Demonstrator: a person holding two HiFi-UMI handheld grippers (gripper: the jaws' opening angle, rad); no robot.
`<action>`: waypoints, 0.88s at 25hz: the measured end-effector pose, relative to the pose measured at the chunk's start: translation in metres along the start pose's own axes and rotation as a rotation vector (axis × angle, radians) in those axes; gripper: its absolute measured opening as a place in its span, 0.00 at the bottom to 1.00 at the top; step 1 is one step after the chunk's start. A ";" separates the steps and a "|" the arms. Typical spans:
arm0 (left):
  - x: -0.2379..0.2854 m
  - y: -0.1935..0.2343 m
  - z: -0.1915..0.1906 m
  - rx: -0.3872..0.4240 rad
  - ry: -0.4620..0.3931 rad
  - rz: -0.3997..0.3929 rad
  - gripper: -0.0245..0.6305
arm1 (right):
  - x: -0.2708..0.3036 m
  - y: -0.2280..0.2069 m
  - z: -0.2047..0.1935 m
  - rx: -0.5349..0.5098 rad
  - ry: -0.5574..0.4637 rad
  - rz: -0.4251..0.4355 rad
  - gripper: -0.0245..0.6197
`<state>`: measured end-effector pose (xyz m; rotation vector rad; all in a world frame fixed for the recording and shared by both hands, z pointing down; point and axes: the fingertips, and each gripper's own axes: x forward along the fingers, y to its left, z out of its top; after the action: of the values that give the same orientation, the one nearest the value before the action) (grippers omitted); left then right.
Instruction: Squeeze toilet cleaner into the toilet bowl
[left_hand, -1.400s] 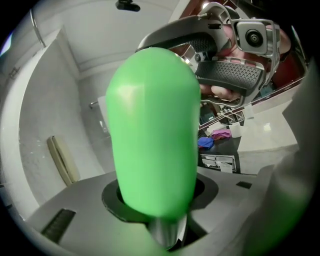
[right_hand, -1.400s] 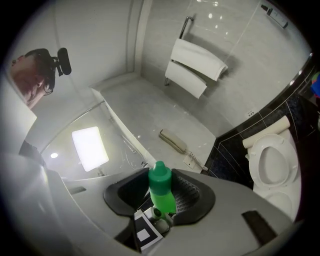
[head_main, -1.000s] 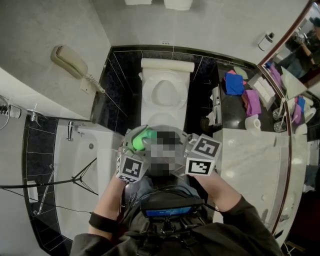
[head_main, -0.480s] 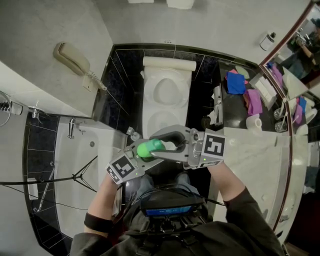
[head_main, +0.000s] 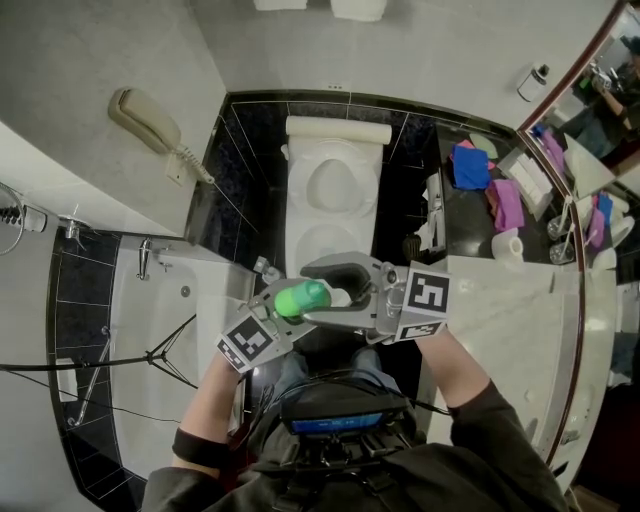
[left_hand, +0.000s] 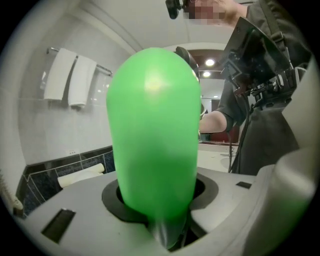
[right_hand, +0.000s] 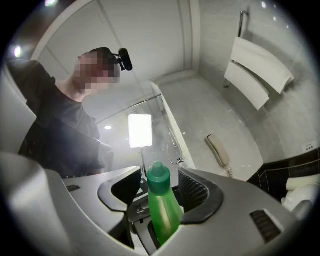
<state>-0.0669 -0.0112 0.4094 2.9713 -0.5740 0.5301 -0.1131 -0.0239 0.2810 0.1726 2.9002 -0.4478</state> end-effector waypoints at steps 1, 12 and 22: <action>0.000 0.007 0.000 0.010 0.000 0.049 0.33 | 0.001 -0.005 0.001 0.014 -0.008 -0.030 0.47; -0.032 0.118 -0.001 0.154 0.036 0.837 0.33 | 0.004 -0.049 0.007 0.350 -0.060 -0.400 0.54; -0.032 0.129 -0.005 0.193 0.076 0.902 0.33 | 0.005 -0.066 -0.003 0.490 -0.048 -0.498 0.44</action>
<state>-0.1441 -0.1191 0.4033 2.6724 -1.9533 0.7612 -0.1280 -0.0847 0.3011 -0.4949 2.7052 -1.2179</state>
